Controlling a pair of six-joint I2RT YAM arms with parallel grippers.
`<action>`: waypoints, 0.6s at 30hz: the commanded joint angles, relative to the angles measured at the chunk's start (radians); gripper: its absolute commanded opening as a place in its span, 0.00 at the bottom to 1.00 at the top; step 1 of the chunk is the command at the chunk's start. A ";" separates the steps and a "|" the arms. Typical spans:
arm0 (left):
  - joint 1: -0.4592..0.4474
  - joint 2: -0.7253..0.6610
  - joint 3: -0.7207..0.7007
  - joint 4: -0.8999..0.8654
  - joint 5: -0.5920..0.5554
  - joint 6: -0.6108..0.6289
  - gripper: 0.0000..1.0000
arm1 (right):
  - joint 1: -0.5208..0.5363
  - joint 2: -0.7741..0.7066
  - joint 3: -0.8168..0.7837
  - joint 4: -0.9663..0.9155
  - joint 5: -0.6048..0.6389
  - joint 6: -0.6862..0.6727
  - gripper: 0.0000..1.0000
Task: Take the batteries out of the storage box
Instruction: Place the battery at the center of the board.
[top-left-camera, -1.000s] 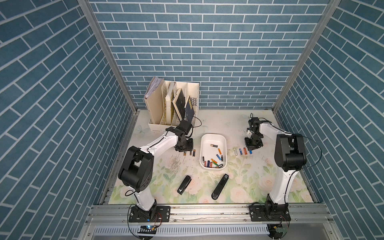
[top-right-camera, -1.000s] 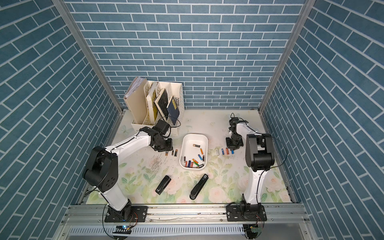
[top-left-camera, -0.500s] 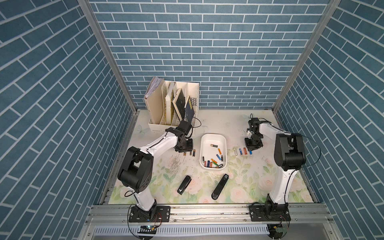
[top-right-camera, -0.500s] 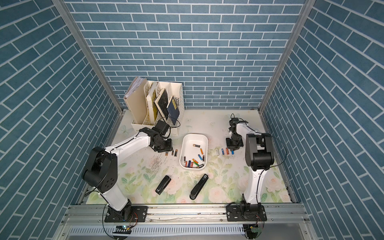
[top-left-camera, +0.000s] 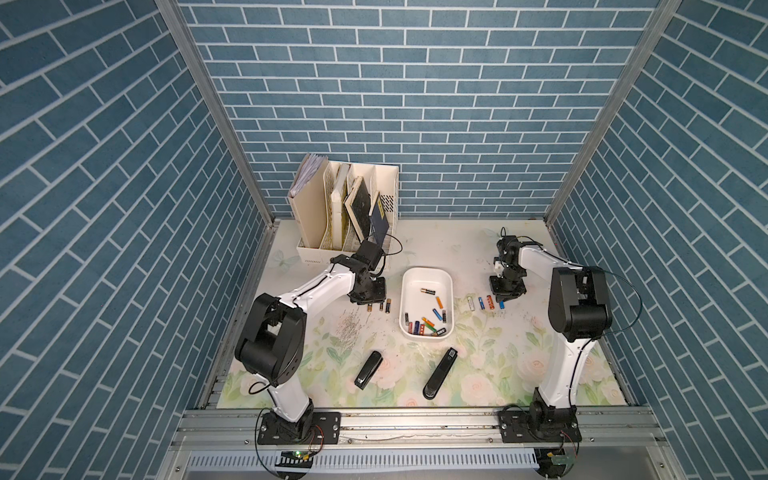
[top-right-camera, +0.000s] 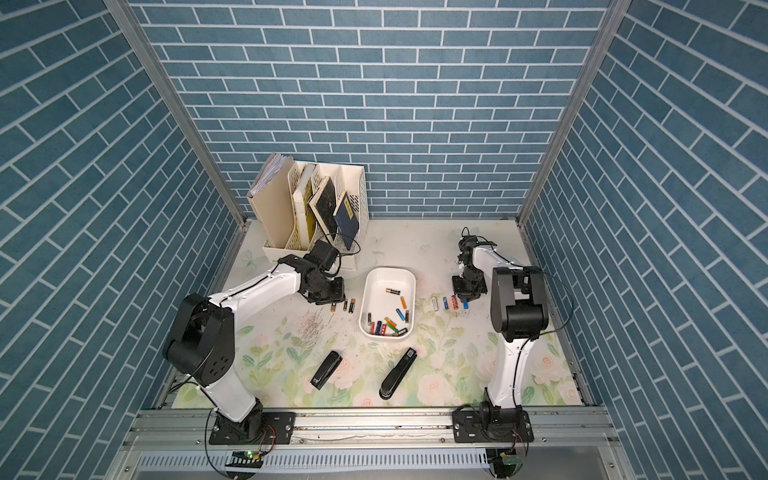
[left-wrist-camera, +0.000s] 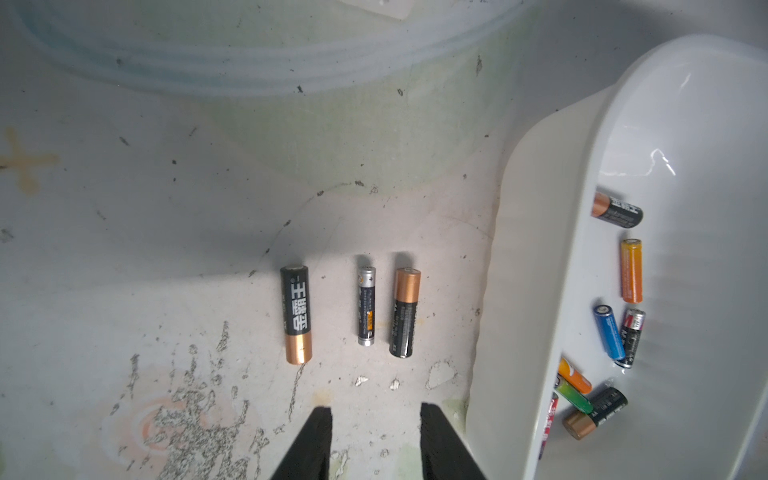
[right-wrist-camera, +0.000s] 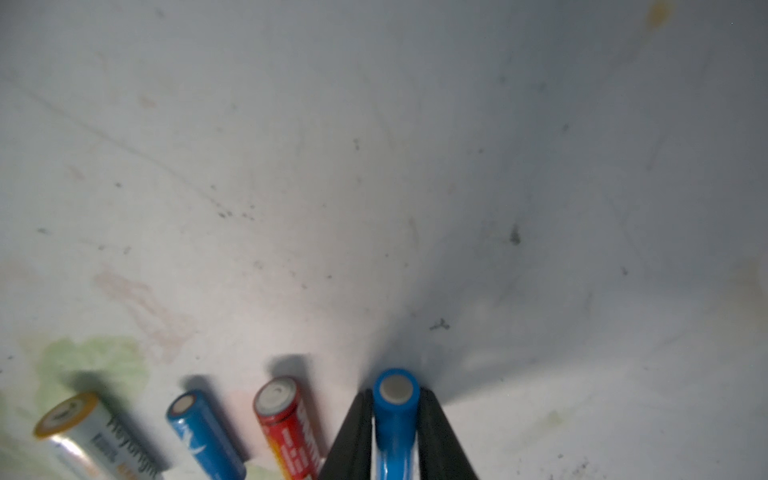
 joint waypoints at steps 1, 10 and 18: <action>0.003 -0.026 0.001 -0.020 -0.013 0.001 0.41 | -0.007 -0.013 0.003 -0.009 0.011 -0.018 0.26; 0.003 -0.045 -0.003 -0.022 -0.016 -0.005 0.43 | -0.005 -0.028 0.008 -0.012 0.014 -0.017 0.31; 0.004 -0.055 0.014 -0.038 -0.025 -0.006 0.43 | -0.006 -0.060 0.018 -0.013 0.020 -0.015 0.33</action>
